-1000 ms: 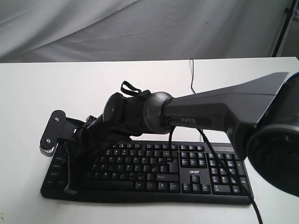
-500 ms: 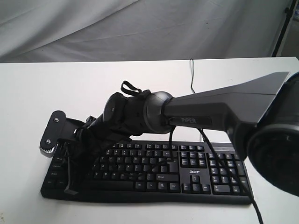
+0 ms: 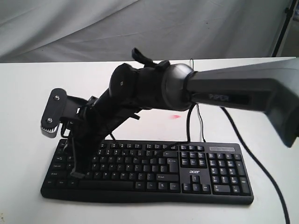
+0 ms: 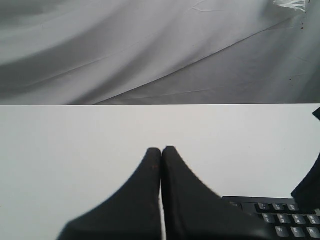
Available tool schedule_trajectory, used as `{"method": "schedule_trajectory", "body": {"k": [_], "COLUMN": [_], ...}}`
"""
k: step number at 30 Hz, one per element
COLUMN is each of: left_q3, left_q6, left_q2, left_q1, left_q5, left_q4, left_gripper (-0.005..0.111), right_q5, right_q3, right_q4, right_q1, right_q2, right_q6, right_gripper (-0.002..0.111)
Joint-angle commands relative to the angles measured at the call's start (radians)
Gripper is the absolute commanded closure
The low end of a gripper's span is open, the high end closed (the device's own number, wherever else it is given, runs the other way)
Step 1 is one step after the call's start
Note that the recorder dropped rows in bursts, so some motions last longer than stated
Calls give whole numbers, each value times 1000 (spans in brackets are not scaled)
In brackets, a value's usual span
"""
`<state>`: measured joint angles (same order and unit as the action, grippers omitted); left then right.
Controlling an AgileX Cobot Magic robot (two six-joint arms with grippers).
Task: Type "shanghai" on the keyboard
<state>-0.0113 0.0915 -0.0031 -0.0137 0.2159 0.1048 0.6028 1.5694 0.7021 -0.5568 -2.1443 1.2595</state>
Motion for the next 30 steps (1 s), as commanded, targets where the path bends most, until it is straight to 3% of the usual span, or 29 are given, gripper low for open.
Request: {"method": "schedule_trajectory", "body": {"k": [1,7,14,21,30], "left_q3": [1,1,1,1,1], "left_q6": [-1,-1,-1,-1,-1], "left_q2": [3,3,3,3,3], "left_q1": [4,4,4,4,4], "left_q5": [-3,-3,-3,-3,-3], "left_q4": [4,4,4,4,4], "left_gripper": [106,106,106,106,106], "right_q5": [18,-30,41,106,63], "right_q3": [-63,-212,-283,-295,-295], "right_q4": [-8,23,221,228,219], "right_q1": [43,106,195,211,211], "right_q2": [85,181,198,186,116], "right_q6": [-4,67,291,353,362], "right_gripper": [108,108,108,108,108]}}
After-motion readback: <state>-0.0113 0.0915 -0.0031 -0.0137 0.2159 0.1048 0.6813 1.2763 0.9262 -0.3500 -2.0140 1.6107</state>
